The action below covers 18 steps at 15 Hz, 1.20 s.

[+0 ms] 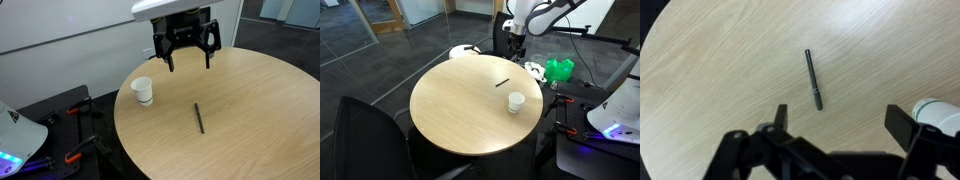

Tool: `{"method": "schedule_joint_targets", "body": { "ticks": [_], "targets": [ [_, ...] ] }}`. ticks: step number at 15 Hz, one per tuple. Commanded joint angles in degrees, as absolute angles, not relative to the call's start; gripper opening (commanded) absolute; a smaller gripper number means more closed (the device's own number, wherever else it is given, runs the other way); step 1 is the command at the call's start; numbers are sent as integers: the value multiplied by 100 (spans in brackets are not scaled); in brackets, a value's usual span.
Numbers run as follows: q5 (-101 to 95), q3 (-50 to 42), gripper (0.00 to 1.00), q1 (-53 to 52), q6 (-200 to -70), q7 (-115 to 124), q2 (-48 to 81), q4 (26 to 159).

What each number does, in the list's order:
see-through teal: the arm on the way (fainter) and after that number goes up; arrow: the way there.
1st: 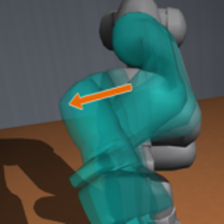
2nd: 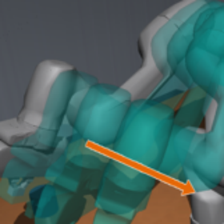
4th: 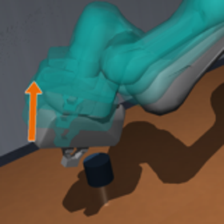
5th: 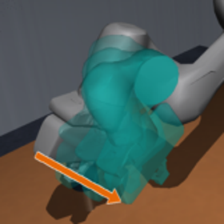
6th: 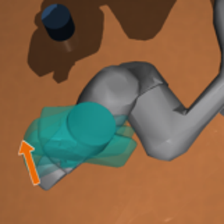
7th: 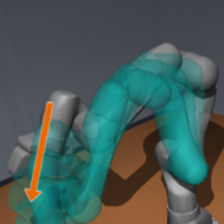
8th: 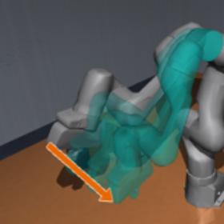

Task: Pick the pen and put it in the cup

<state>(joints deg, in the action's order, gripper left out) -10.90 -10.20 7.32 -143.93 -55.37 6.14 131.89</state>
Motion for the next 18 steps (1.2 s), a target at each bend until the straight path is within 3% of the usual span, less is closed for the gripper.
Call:
{"method": "schedule_joint_targets", "body": {
  "ticks": [1,9,18],
  "targets": [
    [-779,-864,100,976,-14592,-6061,1173,12824],
    [-836,-635,100,1193,-14588,-5861,2129,12267],
    [-971,-625,100,1198,-14590,-5798,2167,12300]
  ]
}}
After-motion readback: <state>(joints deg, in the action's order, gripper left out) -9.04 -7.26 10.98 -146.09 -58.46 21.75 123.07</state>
